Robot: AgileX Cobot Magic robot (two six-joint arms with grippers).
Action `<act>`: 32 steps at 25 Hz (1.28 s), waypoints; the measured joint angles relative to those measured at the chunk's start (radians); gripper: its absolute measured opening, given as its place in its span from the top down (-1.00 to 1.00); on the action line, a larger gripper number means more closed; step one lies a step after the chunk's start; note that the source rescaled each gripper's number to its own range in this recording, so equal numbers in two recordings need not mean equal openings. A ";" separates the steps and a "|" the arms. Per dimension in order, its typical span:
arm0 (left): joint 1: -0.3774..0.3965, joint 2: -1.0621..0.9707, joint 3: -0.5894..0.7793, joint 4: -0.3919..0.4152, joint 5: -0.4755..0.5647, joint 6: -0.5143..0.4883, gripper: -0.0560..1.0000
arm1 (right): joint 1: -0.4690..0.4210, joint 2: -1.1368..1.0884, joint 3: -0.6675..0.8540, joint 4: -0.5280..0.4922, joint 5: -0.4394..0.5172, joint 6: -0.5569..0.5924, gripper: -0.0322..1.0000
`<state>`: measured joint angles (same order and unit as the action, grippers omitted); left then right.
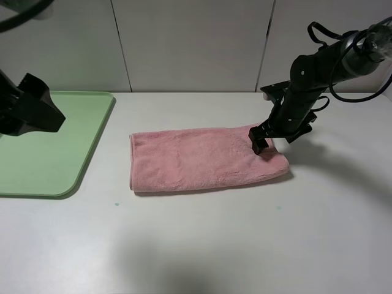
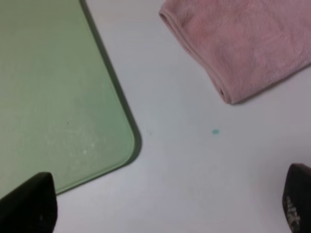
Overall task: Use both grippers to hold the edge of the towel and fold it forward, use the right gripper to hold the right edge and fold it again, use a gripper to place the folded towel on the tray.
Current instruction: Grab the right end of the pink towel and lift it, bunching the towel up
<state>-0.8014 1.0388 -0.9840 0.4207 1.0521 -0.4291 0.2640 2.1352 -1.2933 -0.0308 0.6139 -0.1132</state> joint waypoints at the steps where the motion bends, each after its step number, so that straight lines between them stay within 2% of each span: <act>1: 0.000 0.000 0.000 0.000 0.002 0.000 -0.84 | 0.000 0.003 -0.001 0.003 0.000 0.000 -1.00; 24: -0.003 0.000 0.000 -0.001 -0.008 0.000 -0.82 | -0.020 0.044 -0.022 0.121 0.049 -0.015 -0.99; 27: -0.003 0.000 0.000 -0.001 -0.008 0.000 -0.82 | -0.020 0.044 -0.022 0.135 0.054 -0.015 -0.84; 32: -0.003 0.000 0.000 -0.001 -0.008 0.000 -0.82 | -0.020 0.044 -0.022 0.169 0.054 -0.014 -0.35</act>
<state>-0.8044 1.0388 -0.9840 0.4195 1.0442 -0.4291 0.2438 2.1796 -1.3150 0.1384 0.6684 -0.1277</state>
